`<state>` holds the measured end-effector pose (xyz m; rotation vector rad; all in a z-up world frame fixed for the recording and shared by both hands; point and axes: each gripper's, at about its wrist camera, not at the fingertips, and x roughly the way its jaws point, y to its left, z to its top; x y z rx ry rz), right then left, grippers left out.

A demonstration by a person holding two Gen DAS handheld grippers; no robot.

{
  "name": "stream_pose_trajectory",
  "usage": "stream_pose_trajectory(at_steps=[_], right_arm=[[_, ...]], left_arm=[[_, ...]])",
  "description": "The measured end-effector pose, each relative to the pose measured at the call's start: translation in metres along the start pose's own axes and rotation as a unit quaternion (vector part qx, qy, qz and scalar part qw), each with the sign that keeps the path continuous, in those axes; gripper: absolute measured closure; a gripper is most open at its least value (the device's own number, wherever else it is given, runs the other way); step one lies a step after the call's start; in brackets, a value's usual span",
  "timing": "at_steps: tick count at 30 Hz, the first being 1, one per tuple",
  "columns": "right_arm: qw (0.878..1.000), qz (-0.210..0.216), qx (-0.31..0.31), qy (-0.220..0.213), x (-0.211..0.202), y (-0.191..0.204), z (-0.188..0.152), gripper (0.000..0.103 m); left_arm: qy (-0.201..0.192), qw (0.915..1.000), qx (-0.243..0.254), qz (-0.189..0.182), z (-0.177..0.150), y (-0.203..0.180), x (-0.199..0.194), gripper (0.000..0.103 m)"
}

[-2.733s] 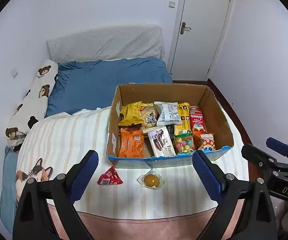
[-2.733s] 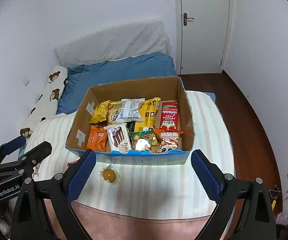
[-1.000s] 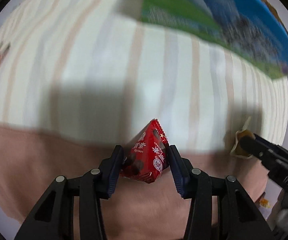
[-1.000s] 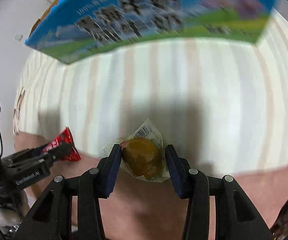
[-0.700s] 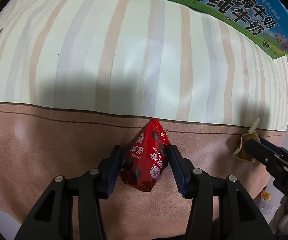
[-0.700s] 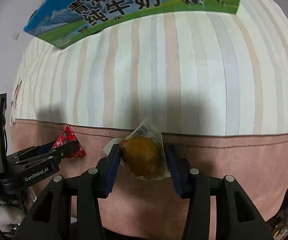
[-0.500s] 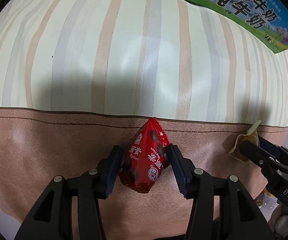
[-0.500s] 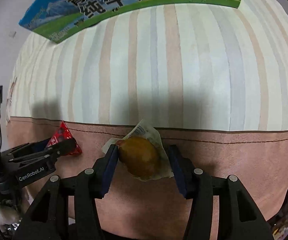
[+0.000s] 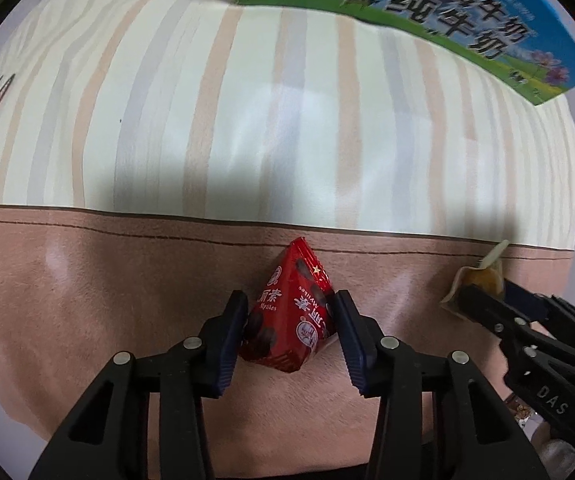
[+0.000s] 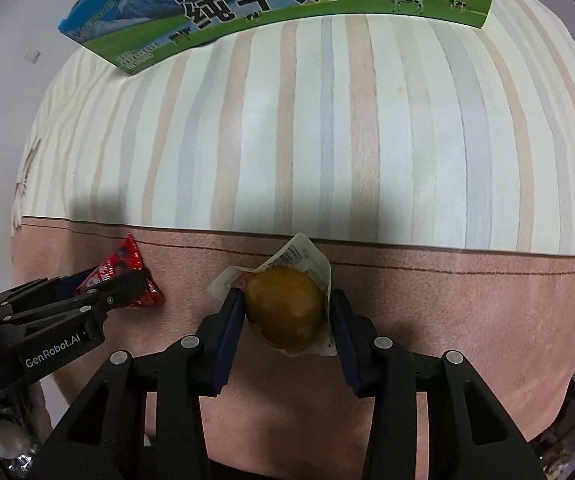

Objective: Organize snacks
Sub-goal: 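Carry both packets into the box and open both tools to release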

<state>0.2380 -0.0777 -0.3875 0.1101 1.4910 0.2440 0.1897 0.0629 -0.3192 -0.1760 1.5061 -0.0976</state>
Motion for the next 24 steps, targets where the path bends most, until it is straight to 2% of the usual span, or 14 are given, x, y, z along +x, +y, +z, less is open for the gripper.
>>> stream_pose_trajectory(at_steps=[8, 17, 24], right_arm=[[0.999, 0.027, 0.001, -0.032, -0.04, 0.002, 0.001, 0.057], [0.995, 0.053, 0.005, -0.09, -0.113, -0.002, 0.02, 0.057], [0.989, 0.067, 0.006, -0.132, -0.163, -0.007, 0.037, 0.057]], left_arm=[[-0.042, 0.9988, 0.023, -0.012, 0.008, -0.034, -0.045, 0.062], [-0.095, 0.9935, 0.046, -0.042, 0.023, -0.071, -0.104, 0.062], [-0.133, 0.987, 0.061, -0.067, 0.044, -0.071, -0.137, 0.062]])
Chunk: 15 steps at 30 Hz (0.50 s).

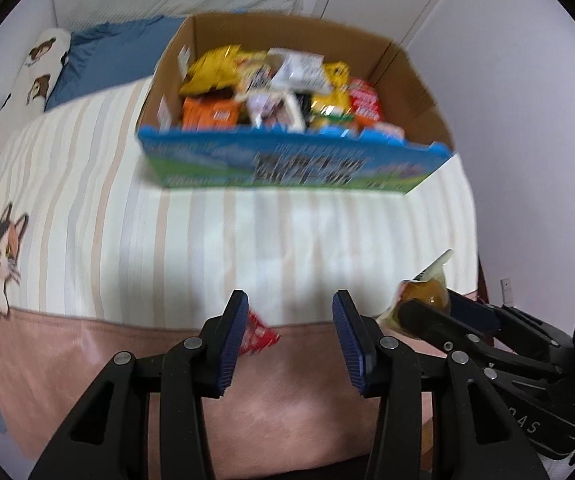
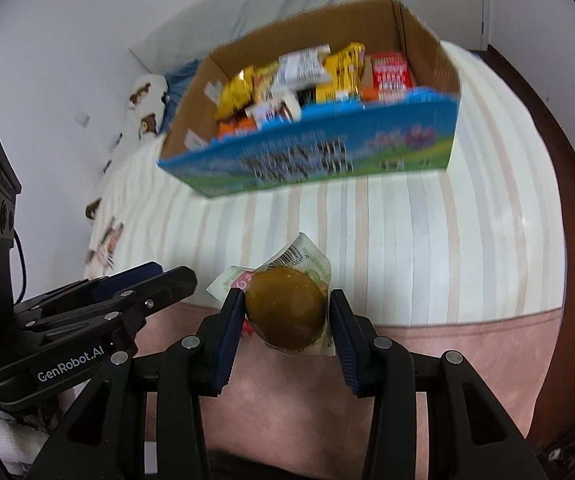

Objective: Organize snacks
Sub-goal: 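Carry both packets into the box and open both tools to release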

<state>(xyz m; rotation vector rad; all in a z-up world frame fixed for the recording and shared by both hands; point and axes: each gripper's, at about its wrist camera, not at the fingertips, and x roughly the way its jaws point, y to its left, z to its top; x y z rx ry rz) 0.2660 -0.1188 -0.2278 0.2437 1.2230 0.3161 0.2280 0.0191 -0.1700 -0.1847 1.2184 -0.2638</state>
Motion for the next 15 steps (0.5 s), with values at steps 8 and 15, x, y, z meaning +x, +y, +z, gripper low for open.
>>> stream_pose_trajectory(at_steps=[8, 15], right_arm=[[1.0, 0.004, 0.012, 0.001, 0.004, -0.006, 0.023, 0.057], [0.996, 0.005, 0.061, 0.066, 0.055, -0.035, -0.009, 0.057]], left_arm=[[0.077, 0.9942, 0.067, -0.036, 0.008, 0.015, 0.03, 0.046], [0.224, 0.9708, 0.087, -0.007, -0.028, 0.035, 0.129, 0.046]])
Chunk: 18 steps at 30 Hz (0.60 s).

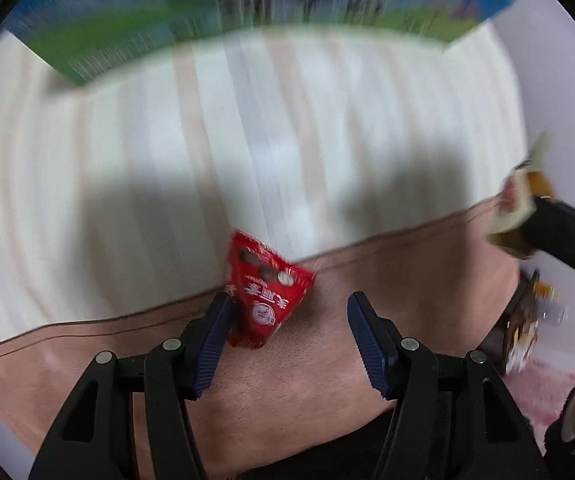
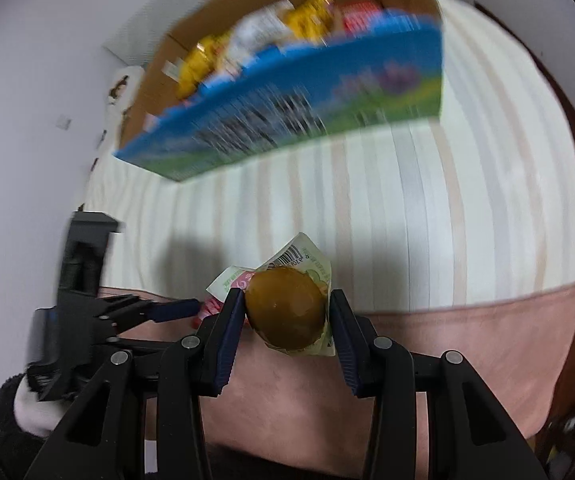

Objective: Organize snacks
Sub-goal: 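Carry both packets into the box and open both tools to release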

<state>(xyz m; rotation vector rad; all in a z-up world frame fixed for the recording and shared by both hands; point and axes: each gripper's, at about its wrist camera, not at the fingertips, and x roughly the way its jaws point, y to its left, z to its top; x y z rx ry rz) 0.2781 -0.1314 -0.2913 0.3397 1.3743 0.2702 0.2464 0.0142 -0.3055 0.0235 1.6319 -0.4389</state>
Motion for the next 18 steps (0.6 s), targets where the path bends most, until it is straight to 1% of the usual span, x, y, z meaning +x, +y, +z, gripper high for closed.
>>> stream_pose_trajectory(at_steps=[2, 4, 5, 7, 8, 10, 13, 16, 18], right_arm=[[1.0, -0.005, 0.01, 0.007, 0.008, -0.007, -0.005, 0.057], [1.0, -0.009, 0.016, 0.011, 0.013, -0.013, -0.01, 0.057], [1.0, -0.011, 0.02, 0.012, 0.013, -0.017, -0.012, 0.057], [1.0, -0.015, 0.023, 0.009, 0.012, -0.021, -0.015, 0.057], [1.0, -0.016, 0.025, 0.008, 0.012, -0.022, -0.016, 0.057], [0.999, -0.015, 0.028, 0.003, 0.009, -0.024, -0.016, 0.057], [1.0, -0.013, 0.027, -0.007, 0.004, -0.024, -0.014, 0.057], [1.0, -0.01, 0.022, -0.016, -0.004, -0.019, -0.011, 0.057], [1.0, -0.005, 0.017, -0.024, -0.011, -0.014, -0.01, 0.057]], left_arm=[[0.007, 0.9998, 0.003, 0.017, 0.001, -0.001, 0.016, 0.046], [0.013, 0.9998, -0.001, 0.015, 0.001, -0.001, 0.024, 0.046], [0.016, 0.9996, 0.001, 0.024, -0.001, -0.003, 0.028, 0.048], [0.009, 0.9985, 0.009, 0.054, -0.005, -0.005, 0.029, 0.063], [0.008, 0.9985, 0.005, 0.055, -0.007, -0.005, 0.028, 0.065], [0.0, 0.9988, -0.01, 0.047, -0.011, -0.001, 0.024, 0.068], [-0.02, 0.9985, -0.027, 0.044, -0.017, 0.003, 0.012, 0.069], [-0.049, 0.9972, -0.05, 0.027, -0.024, 0.005, -0.01, 0.07], [-0.073, 0.9957, -0.055, 0.015, -0.028, 0.005, -0.029, 0.07]])
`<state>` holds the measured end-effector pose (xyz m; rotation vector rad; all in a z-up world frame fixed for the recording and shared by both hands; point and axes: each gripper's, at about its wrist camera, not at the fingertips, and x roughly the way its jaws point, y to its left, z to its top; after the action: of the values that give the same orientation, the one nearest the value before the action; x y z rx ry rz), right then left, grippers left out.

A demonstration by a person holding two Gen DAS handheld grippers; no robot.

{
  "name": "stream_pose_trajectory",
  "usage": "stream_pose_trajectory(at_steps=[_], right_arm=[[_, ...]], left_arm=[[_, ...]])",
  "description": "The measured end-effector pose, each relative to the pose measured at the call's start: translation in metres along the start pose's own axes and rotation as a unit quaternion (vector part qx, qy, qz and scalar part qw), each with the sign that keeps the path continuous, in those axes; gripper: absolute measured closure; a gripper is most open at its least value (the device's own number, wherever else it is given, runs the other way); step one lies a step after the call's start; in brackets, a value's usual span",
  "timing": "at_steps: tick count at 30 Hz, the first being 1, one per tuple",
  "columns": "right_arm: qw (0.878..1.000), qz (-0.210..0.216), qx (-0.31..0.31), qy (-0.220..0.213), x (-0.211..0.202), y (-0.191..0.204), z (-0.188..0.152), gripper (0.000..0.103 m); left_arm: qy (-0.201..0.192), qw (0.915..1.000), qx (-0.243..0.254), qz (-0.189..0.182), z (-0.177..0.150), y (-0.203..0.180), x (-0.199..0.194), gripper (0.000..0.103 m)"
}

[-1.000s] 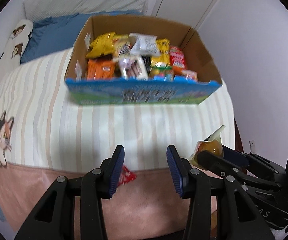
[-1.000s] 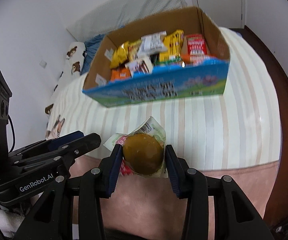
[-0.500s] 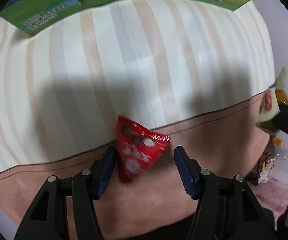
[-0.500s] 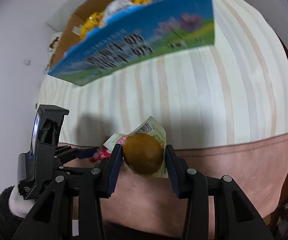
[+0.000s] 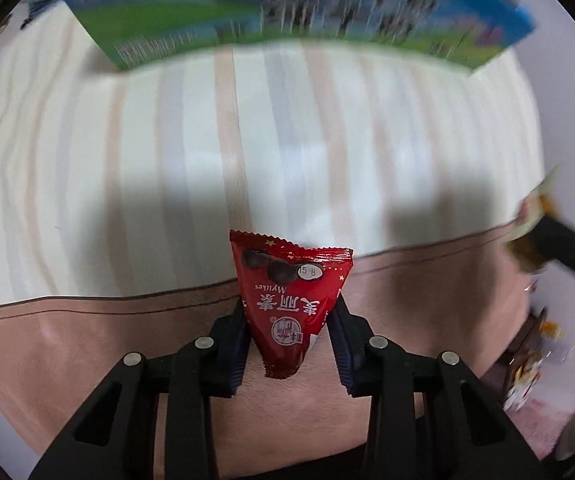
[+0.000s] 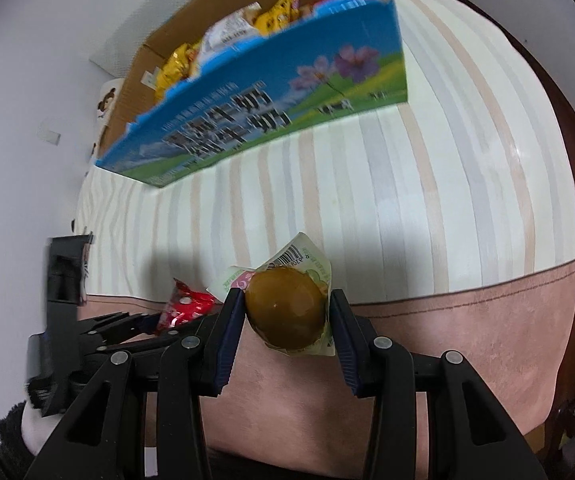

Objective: Organize snacks
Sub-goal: 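Carry both packets into the box and open both tools to release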

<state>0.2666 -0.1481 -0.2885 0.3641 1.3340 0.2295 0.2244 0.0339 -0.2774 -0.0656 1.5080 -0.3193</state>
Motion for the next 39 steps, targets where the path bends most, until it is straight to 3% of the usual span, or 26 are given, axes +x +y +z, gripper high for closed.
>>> stream_pose_trajectory(at_steps=[8, 15, 18, 23, 30, 33, 34, 35, 36, 37, 39], right_arm=[[0.998, 0.025, -0.033, -0.048, -0.043, 0.027, 0.028, 0.057], [0.993, 0.013, -0.07, -0.098, -0.07, 0.053, 0.095, 0.057], [0.992, -0.008, -0.077, -0.101, -0.063, 0.055, 0.131, 0.057], [0.993, -0.05, -0.073, -0.081, -0.031, 0.046, 0.189, 0.057], [0.995, -0.078, -0.055, -0.018, 0.024, 0.027, 0.234, 0.056], [0.997, -0.07, -0.03, 0.022, 0.044, 0.017, 0.238, 0.043], [0.997, -0.064, -0.024, 0.028, 0.047, 0.014, 0.238, 0.028], [0.998, -0.057, -0.018, 0.03, 0.049, 0.011, 0.238, 0.026], [0.998, -0.055, -0.019, 0.03, 0.048, 0.011, 0.238, 0.026], [0.998, -0.058, -0.021, 0.03, 0.048, 0.012, 0.236, 0.025], [0.997, -0.064, -0.025, 0.03, 0.045, 0.016, 0.234, 0.013]], left_arm=[[-0.122, 0.9912, -0.003, -0.052, 0.02, -0.012, -0.112, 0.07], [-0.179, 0.9827, -0.003, -0.046, 0.1, -0.014, -0.168, 0.07], [-0.172, 0.9846, -0.014, -0.03, 0.138, -0.006, -0.162, 0.07], [-0.122, 0.9918, -0.037, -0.004, 0.182, 0.02, -0.126, 0.07], [-0.058, 0.9968, -0.055, 0.01, 0.201, 0.038, -0.075, 0.069], [-0.043, 0.9968, -0.067, 0.005, 0.201, 0.041, -0.062, 0.069], [-0.04, 0.9966, -0.072, 0.004, 0.2, 0.043, -0.059, 0.067], [-0.037, 0.9963, -0.078, 0.006, 0.2, 0.045, -0.056, 0.065], [-0.036, 0.9961, -0.081, 0.006, 0.2, 0.046, -0.055, 0.057], [-0.037, 0.9958, -0.084, 0.007, 0.2, 0.046, -0.055, 0.041], [-0.041, 0.9956, -0.084, 0.013, 0.201, 0.047, -0.057, 0.017]])
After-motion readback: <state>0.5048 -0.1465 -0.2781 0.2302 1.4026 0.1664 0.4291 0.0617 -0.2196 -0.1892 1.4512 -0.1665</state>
